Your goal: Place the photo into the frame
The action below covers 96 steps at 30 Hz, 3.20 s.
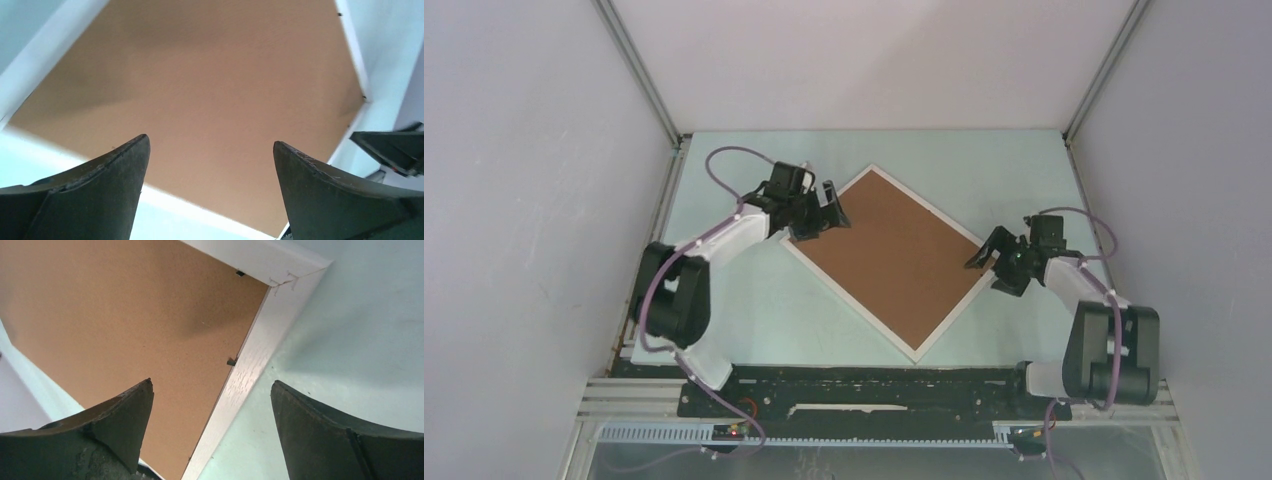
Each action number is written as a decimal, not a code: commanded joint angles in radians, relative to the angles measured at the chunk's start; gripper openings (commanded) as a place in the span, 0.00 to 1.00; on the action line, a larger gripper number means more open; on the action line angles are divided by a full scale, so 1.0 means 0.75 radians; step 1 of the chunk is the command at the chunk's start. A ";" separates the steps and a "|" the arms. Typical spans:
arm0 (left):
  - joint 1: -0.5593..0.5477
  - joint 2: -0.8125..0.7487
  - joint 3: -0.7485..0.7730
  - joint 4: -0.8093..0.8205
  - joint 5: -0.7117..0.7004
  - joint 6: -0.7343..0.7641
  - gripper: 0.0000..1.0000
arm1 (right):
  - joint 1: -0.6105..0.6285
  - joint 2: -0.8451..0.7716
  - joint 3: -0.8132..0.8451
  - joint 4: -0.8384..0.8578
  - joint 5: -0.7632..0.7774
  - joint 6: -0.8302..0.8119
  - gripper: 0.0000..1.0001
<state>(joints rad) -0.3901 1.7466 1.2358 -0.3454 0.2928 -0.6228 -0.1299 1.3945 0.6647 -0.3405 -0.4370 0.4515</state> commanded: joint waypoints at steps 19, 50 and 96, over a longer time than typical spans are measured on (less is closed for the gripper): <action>-0.116 -0.559 -0.850 0.543 -0.296 -0.770 1.00 | 0.199 0.795 1.180 -0.185 -0.092 -0.187 1.00; 0.109 -0.156 -0.297 0.279 -0.233 -0.280 1.00 | 0.309 0.166 -0.113 0.610 -0.473 0.310 0.95; -0.053 -0.176 -0.211 -0.140 -0.471 -0.020 0.93 | 0.306 0.680 0.575 0.342 -0.277 0.153 0.62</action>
<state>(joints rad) -0.4221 1.6741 1.1114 -0.4763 -0.0090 -0.6384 0.0937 1.8889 1.0672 -0.0937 -0.6292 0.5800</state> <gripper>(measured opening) 0.924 0.626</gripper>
